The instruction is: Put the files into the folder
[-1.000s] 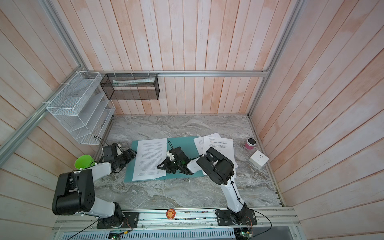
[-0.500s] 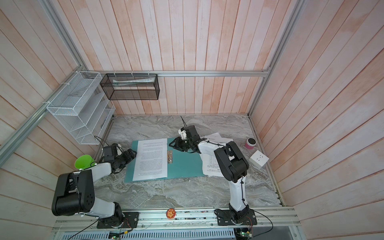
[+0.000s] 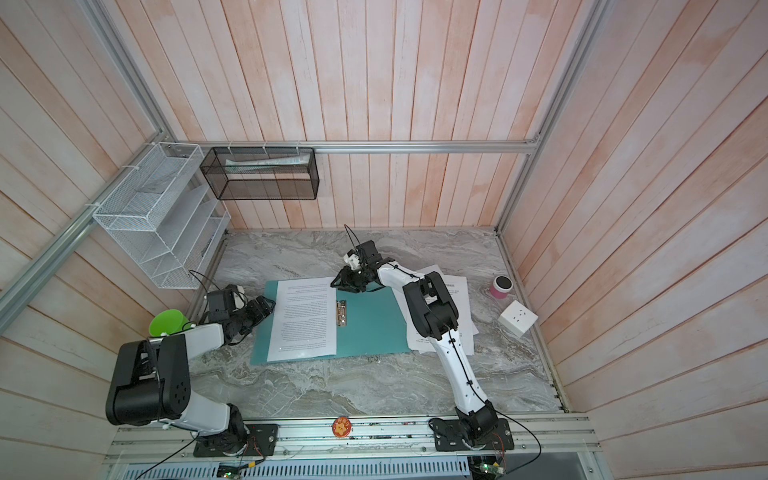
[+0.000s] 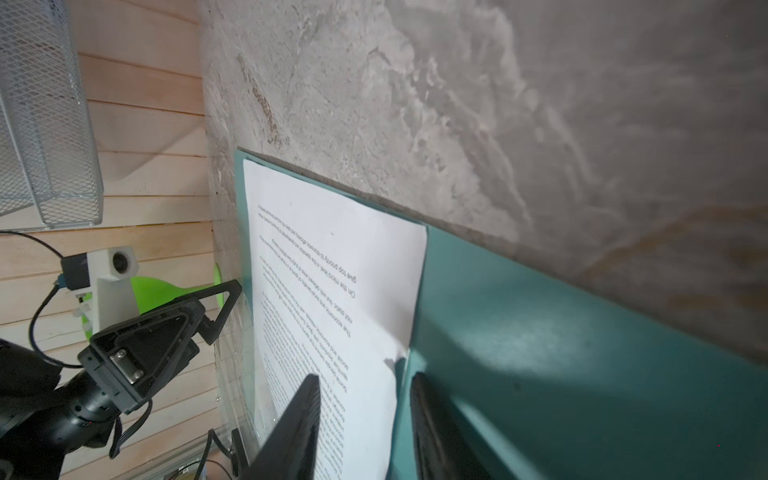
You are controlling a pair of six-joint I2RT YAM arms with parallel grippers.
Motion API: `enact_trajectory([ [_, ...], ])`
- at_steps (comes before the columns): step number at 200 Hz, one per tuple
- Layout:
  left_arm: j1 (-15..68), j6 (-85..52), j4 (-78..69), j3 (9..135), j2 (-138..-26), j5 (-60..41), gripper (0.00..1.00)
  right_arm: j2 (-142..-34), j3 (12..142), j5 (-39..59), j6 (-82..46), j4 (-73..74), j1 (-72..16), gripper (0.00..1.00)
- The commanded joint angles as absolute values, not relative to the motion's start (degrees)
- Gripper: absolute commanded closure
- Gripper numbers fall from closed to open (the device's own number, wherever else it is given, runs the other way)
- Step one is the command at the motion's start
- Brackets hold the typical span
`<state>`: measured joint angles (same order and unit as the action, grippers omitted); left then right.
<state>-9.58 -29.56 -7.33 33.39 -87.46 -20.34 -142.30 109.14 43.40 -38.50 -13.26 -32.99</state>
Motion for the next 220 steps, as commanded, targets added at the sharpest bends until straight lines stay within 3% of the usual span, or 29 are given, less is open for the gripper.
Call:
enact_trajectory([
  [1, -9.1, -29.7, -5.5, 33.3, -90.0, -22.1, 0.15, -146.8, 110.2, 45.4, -37.7, -19.2, -34.5, 0.6],
  [66, -9.1, -30.1, -6.3, 33.9, -91.4, -22.5, 0.15, -147.0, 107.1, 58.2, -46.4, -3.3, -34.8, 0.61],
  [133, -9.1, -30.1, -6.3, 34.1, -91.8, -22.5, 0.15, -153.4, 116.8, 58.8, -43.5, -11.1, -34.7, 0.71],
  [164, -9.1, -30.1, -6.2, 34.2, -92.0, -22.7, 0.16, -153.9, 116.8, 59.6, -45.8, -8.1, -35.2, 0.91],
  [178, -9.1, -30.0, -6.2, 34.3, -92.2, -22.8, 0.16, -153.2, 115.3, 60.7, -49.1, -2.5, -35.3, 1.0],
  [220, -9.1, -29.9, -6.2, 34.4, -92.5, -23.2, 0.16, -149.0, 103.8, 63.6, -73.3, 31.9, -34.5, 1.0],
])
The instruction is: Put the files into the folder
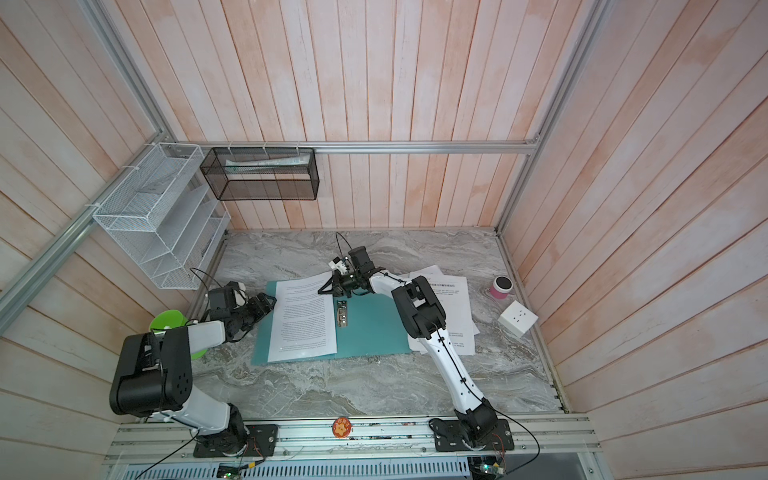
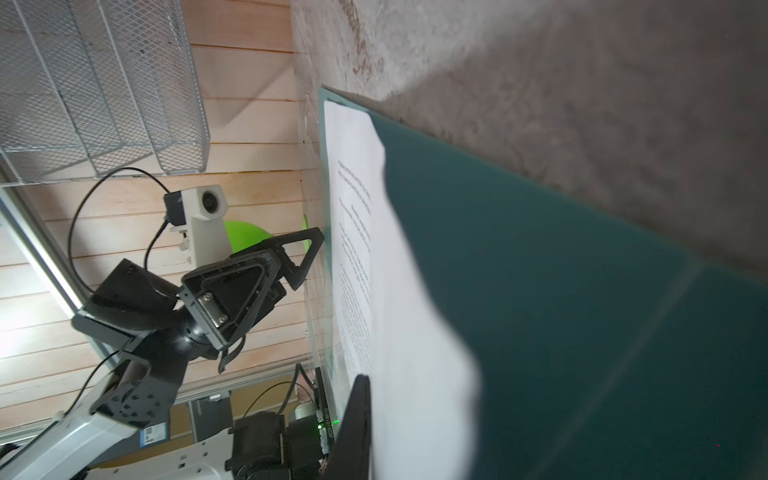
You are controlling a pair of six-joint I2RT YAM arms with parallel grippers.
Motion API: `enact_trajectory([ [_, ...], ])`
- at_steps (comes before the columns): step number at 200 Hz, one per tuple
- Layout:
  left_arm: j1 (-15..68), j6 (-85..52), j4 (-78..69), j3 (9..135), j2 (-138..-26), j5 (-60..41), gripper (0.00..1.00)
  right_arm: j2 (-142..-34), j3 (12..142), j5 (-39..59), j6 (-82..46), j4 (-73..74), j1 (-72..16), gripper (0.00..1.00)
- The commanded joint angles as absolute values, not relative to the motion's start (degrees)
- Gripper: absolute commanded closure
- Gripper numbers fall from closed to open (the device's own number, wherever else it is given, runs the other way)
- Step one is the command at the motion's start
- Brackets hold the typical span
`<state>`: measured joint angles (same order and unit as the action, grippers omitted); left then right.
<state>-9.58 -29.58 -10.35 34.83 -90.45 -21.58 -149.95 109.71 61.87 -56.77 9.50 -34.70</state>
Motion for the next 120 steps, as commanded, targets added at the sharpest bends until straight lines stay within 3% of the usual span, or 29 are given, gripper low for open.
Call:
enact_trajectory([
  [1, -9.1, -29.9, -6.1, 34.4, -92.5, -23.2, 0.16, -148.9, 103.6, 63.5, -74.0, 32.7, -34.4, 1.0],
  [20, -9.1, -29.9, -6.1, 34.4, -92.5, -23.2, 0.16, -147.9, 101.3, 61.9, -79.2, 39.1, -33.8, 1.0],
  [120, -9.0, -30.0, -5.7, 34.5, -92.6, -22.9, 0.16, -142.6, 96.2, 52.4, -74.4, 35.0, -31.2, 1.0],
])
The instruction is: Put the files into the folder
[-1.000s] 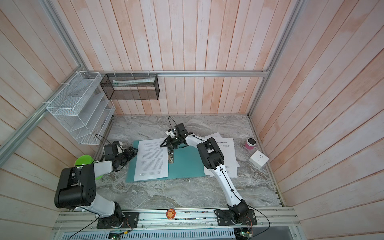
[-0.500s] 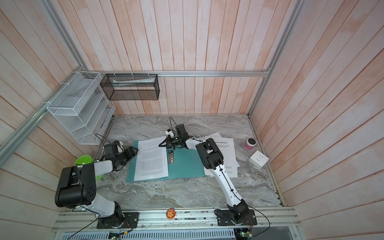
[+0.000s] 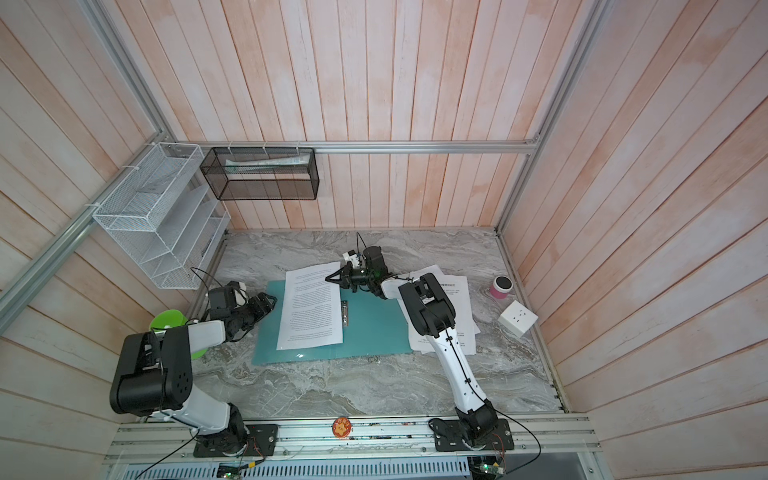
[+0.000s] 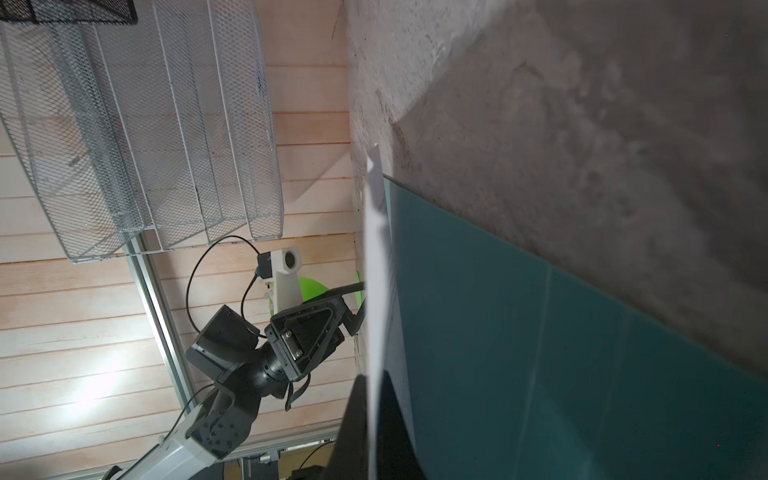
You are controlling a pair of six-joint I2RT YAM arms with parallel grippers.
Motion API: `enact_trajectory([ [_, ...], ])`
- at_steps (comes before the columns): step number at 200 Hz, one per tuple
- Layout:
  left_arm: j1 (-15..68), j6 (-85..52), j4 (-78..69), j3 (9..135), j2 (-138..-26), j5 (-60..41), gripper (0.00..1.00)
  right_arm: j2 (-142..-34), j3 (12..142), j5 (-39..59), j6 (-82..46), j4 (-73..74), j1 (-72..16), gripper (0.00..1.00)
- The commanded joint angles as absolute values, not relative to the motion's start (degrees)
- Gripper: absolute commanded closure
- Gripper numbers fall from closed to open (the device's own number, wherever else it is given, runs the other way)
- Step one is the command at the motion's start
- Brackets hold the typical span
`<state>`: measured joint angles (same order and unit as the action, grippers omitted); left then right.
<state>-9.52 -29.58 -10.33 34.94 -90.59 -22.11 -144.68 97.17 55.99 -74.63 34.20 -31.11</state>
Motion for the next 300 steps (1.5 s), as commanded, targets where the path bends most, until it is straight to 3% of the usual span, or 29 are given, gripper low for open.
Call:
enact_trajectory([
  [1, -9.0, -30.0, -5.7, 34.5, -92.6, -22.9, 0.16, -142.6, 96.2, 52.4, -74.3, 34.9, -31.2, 1.0],
  [149, -9.0, -30.1, -5.2, 35.2, -93.4, -22.5, 0.16, -138.3, 93.2, 28.7, -70.2, 23.2, -39.5, 1.0],
  [251, -9.0, -30.1, -5.3, 35.1, -93.4, -22.5, 0.16, -137.3, 94.8, 25.5, -69.8, 22.2, -36.7, 1.0],
  [300, -9.0, -30.1, -5.2, 35.2, -93.5, -22.6, 0.16, -139.8, 97.4, 26.0, -68.7, 21.2, -39.4, 1.0],
])
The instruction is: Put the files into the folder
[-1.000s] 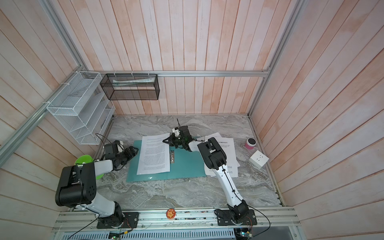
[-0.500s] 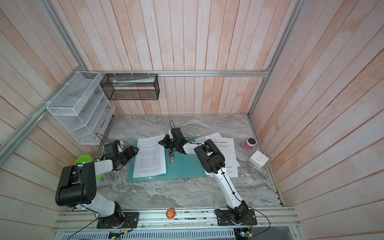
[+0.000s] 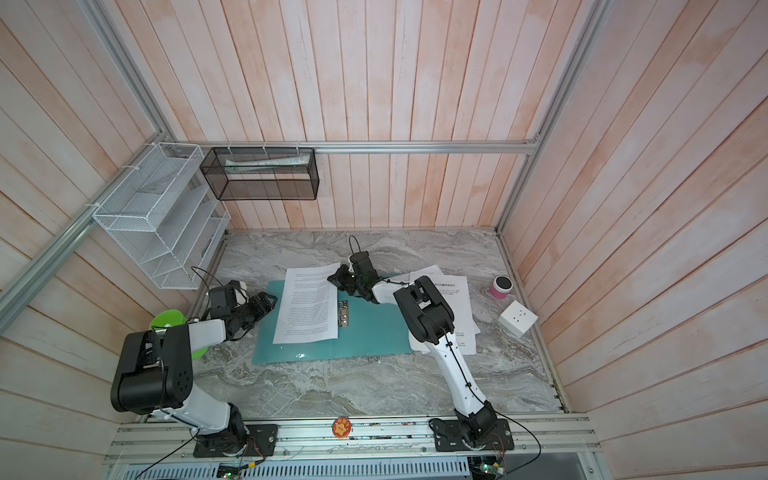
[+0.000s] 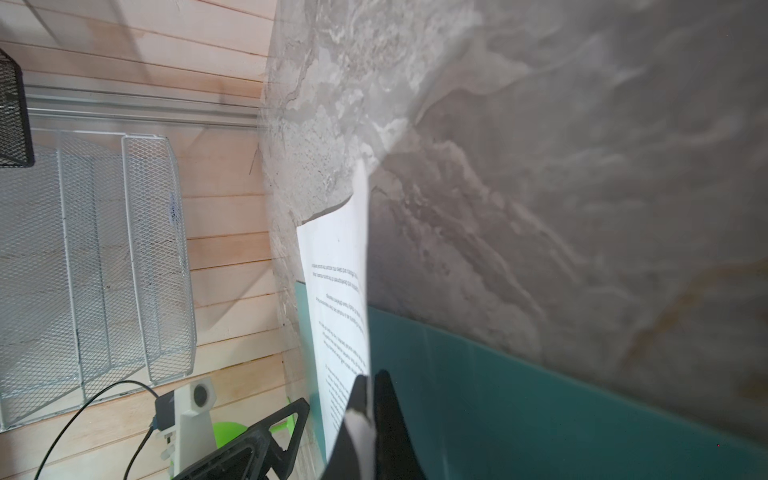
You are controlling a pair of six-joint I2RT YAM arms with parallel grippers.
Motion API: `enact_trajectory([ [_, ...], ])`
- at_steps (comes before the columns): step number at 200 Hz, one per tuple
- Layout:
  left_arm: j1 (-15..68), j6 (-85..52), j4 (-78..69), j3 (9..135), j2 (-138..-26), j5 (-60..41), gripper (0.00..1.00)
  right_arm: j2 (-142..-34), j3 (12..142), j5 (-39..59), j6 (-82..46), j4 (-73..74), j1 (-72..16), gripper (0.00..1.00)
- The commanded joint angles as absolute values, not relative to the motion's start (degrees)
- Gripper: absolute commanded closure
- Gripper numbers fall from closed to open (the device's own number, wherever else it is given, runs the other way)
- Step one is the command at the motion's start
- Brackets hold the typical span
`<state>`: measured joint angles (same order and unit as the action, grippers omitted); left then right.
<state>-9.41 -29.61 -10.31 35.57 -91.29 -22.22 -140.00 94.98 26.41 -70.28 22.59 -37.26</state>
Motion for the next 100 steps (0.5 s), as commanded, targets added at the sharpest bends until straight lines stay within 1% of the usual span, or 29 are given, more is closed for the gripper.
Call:
enact_trajectory([
  [1, -9.0, -30.1, -5.2, 35.2, -93.5, -22.6, 0.16, -139.9, 97.4, 26.0, -68.7, 21.2, -39.5, 1.0],
  [26, -9.0, -30.1, -5.2, 35.3, -93.7, -22.6, 0.16, -140.4, 97.3, 26.5, -68.7, 20.9, -40.5, 1.0],
  [100, -9.0, -30.1, -5.2, 35.1, -93.4, -22.3, 0.17, -139.4, 94.9, 22.9, -71.0, 21.3, -42.5, 1.0],
])
